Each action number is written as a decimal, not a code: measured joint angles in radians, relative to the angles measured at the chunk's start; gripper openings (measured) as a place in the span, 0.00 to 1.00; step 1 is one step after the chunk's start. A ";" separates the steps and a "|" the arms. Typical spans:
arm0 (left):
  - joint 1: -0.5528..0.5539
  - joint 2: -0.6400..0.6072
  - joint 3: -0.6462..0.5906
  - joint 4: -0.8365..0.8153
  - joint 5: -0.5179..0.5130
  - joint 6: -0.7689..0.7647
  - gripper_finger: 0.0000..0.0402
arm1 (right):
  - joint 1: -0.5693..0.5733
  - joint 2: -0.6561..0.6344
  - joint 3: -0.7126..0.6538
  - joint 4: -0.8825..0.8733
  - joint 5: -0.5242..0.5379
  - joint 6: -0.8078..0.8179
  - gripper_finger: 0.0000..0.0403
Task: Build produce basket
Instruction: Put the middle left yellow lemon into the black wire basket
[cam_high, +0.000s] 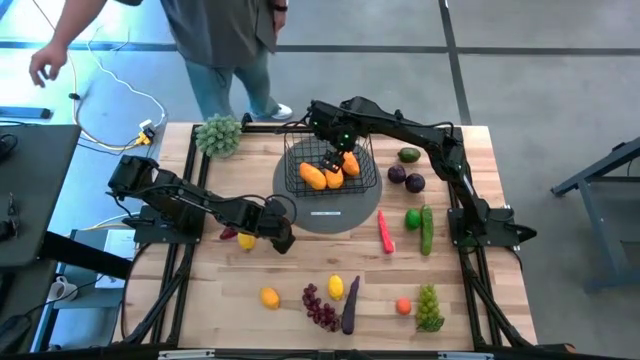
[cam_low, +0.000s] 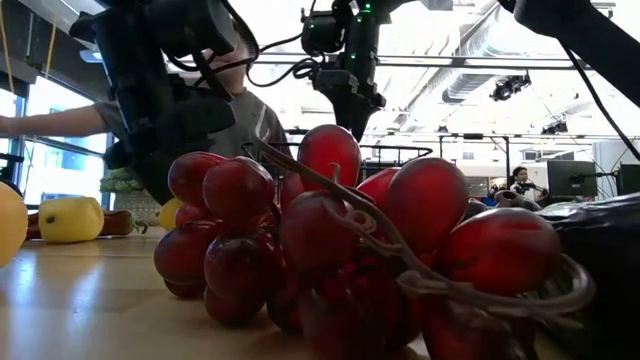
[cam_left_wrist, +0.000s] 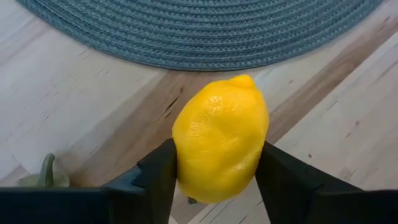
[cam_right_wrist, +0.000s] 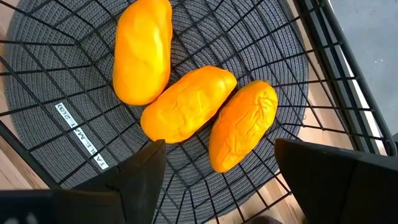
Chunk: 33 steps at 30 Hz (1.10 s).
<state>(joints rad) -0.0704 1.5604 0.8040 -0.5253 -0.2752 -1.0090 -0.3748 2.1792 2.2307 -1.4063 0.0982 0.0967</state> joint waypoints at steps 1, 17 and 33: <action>0.000 0.000 0.000 0.000 0.002 0.004 0.41 | 0.000 0.000 0.000 0.000 0.000 0.000 0.70; 0.001 -0.102 0.000 -0.028 0.001 0.024 0.36 | 0.000 -0.010 0.084 -0.019 0.000 0.037 0.70; 0.092 -0.342 -0.001 -0.021 -0.120 0.162 0.36 | -0.027 -0.075 0.121 -0.089 0.096 0.130 0.70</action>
<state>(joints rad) 0.0217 1.2186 0.8032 -0.5463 -0.3957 -0.8470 -0.4015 2.1040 2.3516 -1.4952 0.1937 0.2267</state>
